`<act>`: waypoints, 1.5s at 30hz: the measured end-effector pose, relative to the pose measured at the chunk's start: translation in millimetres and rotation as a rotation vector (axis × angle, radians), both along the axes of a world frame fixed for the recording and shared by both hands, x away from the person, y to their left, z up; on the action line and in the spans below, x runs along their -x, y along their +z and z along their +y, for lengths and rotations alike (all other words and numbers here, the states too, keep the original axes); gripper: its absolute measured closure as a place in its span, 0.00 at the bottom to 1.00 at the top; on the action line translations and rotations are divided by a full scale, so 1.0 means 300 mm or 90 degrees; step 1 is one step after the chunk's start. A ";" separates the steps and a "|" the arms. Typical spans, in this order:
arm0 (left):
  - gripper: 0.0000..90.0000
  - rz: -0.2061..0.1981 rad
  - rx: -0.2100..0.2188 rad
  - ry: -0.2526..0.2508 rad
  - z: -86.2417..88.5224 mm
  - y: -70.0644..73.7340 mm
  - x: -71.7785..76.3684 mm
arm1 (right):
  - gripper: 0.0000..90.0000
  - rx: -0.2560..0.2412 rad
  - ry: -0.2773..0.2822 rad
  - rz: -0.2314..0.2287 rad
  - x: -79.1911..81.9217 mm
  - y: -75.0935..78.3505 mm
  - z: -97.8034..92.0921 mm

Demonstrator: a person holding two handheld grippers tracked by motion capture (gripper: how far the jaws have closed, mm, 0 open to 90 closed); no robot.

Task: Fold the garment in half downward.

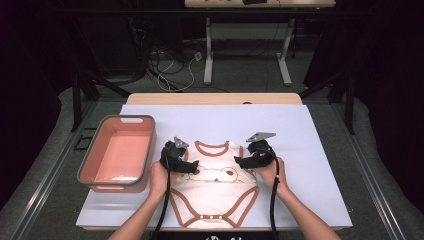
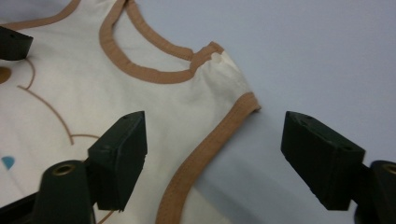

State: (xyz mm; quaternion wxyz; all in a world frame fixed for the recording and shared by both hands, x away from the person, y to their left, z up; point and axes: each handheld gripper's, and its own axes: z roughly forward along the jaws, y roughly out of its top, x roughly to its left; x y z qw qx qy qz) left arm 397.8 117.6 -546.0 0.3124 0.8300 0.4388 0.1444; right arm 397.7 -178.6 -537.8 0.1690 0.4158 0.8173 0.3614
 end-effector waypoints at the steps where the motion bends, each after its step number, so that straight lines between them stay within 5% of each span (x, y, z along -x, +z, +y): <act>1: 0.17 0.003 -0.001 0.003 -0.001 0.000 -0.007 | 0.31 0.000 -0.004 -0.001 -0.011 -0.004 0.002; 9: 0.28 -0.009 -0.014 0.018 -0.014 0.017 -0.061 | 0.48 0.005 -0.022 -0.010 -0.053 -0.013 0.009; 13: 0.42 -0.006 -0.014 0.030 -0.018 0.012 -0.095 | 0.58 0.023 -0.030 -0.019 -0.066 -0.022 0.023; 25: 0.54 0.011 -0.006 0.066 -0.001 -0.022 -0.176 | 0.66 0.021 -0.028 -0.014 -0.103 -0.043 0.032; 32: 0.56 0.013 -0.012 0.054 -0.014 -0.021 -0.172 | 0.73 0.020 -0.022 0.024 -0.111 -0.065 0.042; 38: 0.75 0.016 -0.005 0.026 -0.023 -0.018 -0.162 | 0.90 0.011 -0.015 0.030 -0.107 -0.065 0.039; 42: 0.91 0.015 -0.003 0.010 -0.030 -0.018 -0.155 | 0.93 -0.001 -0.016 0.026 -0.101 -0.069 0.038; 45: 0.93 0.003 -0.007 -0.002 -0.042 -0.012 -0.137 | 0.94 -0.002 -0.016 0.018 -0.095 -0.066 0.039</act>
